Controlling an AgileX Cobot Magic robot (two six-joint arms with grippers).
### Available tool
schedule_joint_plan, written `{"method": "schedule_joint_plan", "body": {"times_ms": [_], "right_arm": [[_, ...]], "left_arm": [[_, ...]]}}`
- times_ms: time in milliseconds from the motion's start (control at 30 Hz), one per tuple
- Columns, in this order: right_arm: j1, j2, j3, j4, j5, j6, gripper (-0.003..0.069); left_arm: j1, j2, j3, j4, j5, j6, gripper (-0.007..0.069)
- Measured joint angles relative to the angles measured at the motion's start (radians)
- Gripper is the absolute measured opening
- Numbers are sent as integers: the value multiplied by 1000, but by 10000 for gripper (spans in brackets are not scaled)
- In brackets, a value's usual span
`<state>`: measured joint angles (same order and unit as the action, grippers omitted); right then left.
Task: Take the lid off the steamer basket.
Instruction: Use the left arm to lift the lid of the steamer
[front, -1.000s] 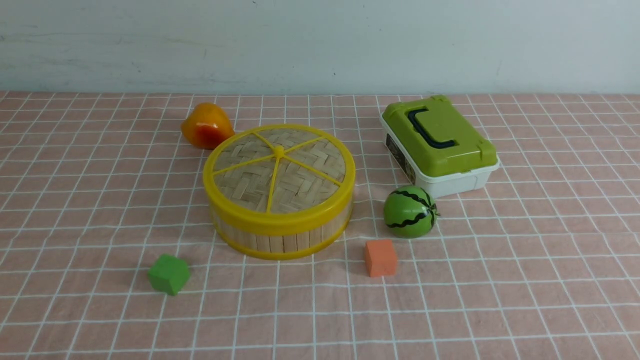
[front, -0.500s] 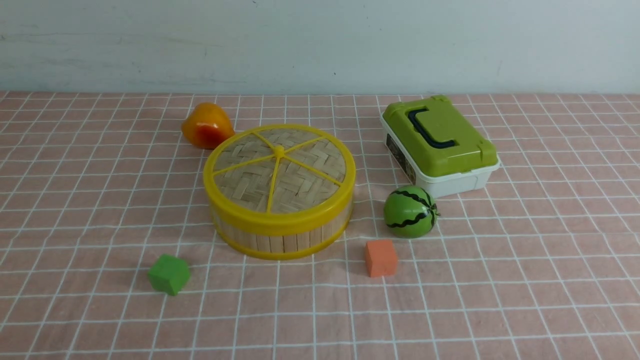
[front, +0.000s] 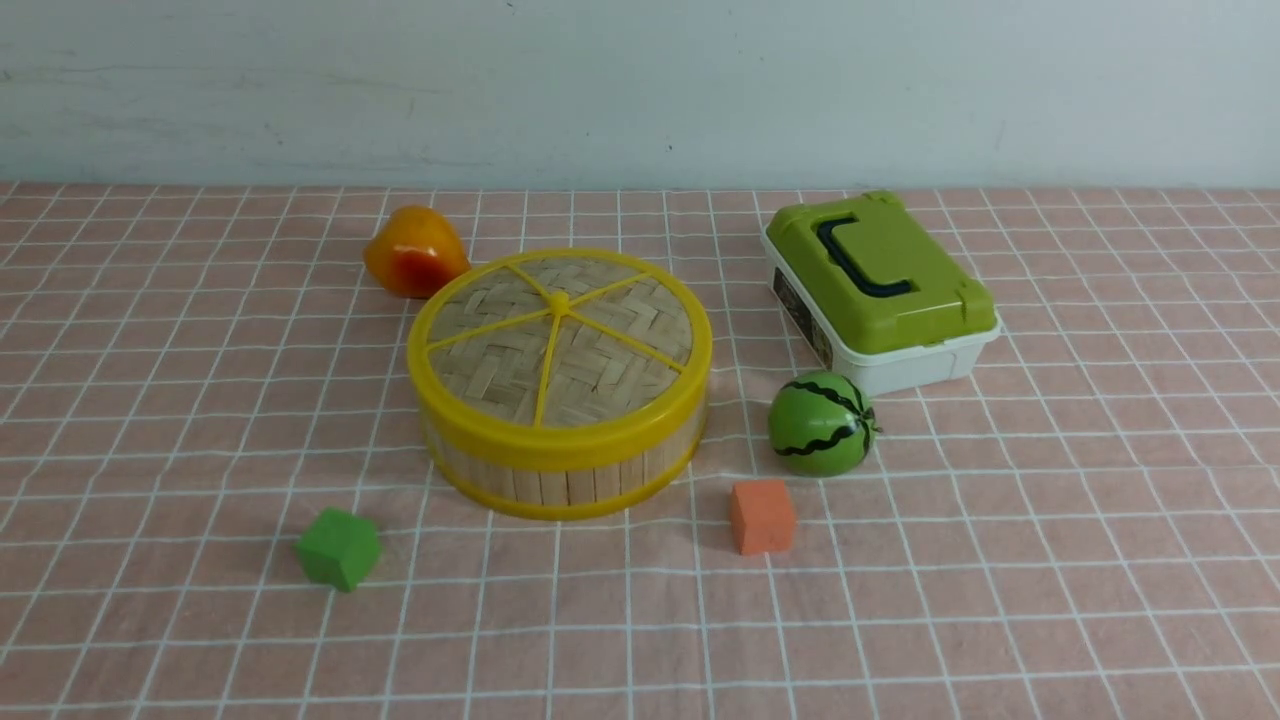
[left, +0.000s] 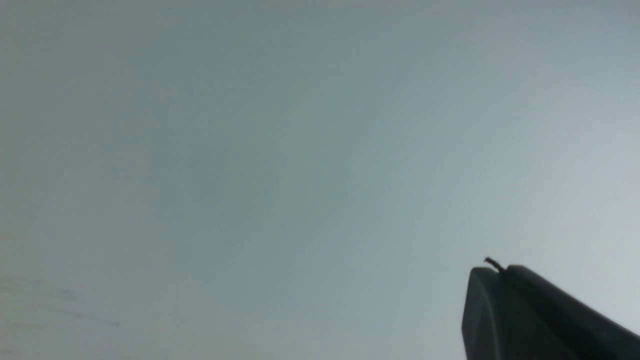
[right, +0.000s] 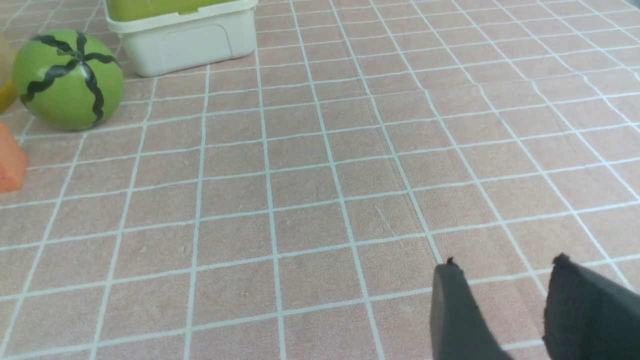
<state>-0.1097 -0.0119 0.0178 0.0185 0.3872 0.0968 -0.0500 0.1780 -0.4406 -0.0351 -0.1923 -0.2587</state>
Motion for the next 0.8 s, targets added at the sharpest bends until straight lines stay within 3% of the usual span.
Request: {"method": "schedule_joint_plan", "body": {"times_ms": [167, 367, 433, 567, 800], "right_arm": [[0, 0, 0, 0, 0, 0, 242], [0, 0, 0, 0, 0, 0, 242], [0, 0, 0, 0, 0, 0, 242], [0, 0, 0, 0, 0, 0, 242], [0, 0, 0, 0, 0, 0, 242]], "left_arm": [[0, 269, -136, -12, 37, 52, -13], [-24, 558, -346, -37, 398, -86, -13], [-61, 667, -450, -39, 604, -96, -13], [-156, 920, -655, -78, 946, 0, -13], [-298, 1283, -918, -123, 1091, 99, -13]]}}
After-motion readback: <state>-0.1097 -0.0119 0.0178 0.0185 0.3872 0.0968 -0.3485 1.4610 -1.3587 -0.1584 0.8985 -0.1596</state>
